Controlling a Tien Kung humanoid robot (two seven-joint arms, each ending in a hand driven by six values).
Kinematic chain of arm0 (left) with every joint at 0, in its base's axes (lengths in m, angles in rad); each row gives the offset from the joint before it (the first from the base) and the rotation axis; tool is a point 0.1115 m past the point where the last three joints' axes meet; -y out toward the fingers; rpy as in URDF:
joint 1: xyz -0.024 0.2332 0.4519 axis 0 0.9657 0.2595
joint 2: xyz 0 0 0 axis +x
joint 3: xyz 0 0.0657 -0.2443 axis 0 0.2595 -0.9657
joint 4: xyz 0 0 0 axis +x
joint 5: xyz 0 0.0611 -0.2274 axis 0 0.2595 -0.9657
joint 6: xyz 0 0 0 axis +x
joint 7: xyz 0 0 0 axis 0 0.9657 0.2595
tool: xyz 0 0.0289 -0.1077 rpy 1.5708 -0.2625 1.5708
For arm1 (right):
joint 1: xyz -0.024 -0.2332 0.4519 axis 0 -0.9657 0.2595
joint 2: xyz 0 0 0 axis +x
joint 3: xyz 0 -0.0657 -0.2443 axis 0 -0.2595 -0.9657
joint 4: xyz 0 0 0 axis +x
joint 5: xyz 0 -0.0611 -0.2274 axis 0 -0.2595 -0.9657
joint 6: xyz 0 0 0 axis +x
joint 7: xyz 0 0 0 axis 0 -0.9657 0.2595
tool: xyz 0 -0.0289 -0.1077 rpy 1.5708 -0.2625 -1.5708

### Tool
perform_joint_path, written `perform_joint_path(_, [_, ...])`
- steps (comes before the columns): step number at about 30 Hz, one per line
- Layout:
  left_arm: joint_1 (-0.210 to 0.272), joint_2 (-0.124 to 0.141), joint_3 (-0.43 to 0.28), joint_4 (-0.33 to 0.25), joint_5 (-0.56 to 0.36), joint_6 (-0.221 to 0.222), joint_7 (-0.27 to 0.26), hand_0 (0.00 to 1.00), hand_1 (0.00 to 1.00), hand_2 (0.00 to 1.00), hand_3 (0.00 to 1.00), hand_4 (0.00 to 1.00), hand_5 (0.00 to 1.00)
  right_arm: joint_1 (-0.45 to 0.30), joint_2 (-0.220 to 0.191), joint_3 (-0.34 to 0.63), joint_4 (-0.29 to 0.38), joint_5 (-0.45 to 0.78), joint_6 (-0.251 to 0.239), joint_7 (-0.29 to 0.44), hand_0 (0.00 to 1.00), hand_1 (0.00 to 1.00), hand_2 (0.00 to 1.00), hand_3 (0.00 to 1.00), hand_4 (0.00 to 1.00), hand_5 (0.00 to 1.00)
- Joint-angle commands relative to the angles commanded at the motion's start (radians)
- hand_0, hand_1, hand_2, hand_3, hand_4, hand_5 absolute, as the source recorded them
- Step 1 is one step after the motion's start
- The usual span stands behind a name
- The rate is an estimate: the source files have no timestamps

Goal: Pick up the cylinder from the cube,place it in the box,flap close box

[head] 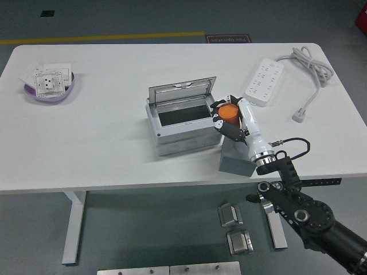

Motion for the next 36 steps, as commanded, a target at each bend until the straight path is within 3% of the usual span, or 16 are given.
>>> perform_joint_path(6, [-0.002,0.003,0.009,0.000,-0.007,0.000,0.002,0.625,0.551,0.543,0.594,0.498,0.011,0.089,0.020,-0.055,-0.044,-0.104,0.037,-0.095,0.348,0.248,0.312,0.250,0.002,0.002])
perform_joint_path(16, [-0.008,0.011,0.010,0.000,0.004,-0.003,0.004,0.625,0.554,0.543,0.595,0.511,0.035,0.288,0.057,-0.185,-0.198,-0.328,0.134,-0.267,0.332,0.240,0.306,0.242,0.002,0.002])
perform_joint_path(22, [-0.013,0.017,0.025,0.000,-0.005,-0.003,0.004,0.625,0.554,0.543,0.595,0.513,0.040,0.369,0.084,-0.258,-0.285,-0.365,0.171,-0.291,0.333,0.233,0.304,0.241,0.002,0.002])
perform_joint_path(32, [-0.022,0.022,0.062,0.000,-0.033,-0.003,0.002,0.625,0.554,0.544,0.595,0.514,0.042,0.410,0.115,-0.306,-0.354,-0.389,0.184,-0.261,0.336,0.234,0.307,0.243,0.002,0.002])
perform_joint_path(33, [-0.023,0.022,0.066,0.000,-0.036,-0.004,0.002,0.625,0.555,0.544,0.595,0.515,0.045,0.413,0.117,-0.308,-0.356,-0.399,0.185,-0.262,0.404,0.322,0.390,0.409,0.002,0.002])
perform_joint_path(36, [-0.025,0.023,0.073,0.000,-0.041,-0.004,0.002,0.625,0.555,0.544,0.595,0.515,0.045,0.420,0.123,-0.316,-0.360,-0.427,0.194,-0.267,0.404,0.322,0.390,0.409,0.002,0.002])
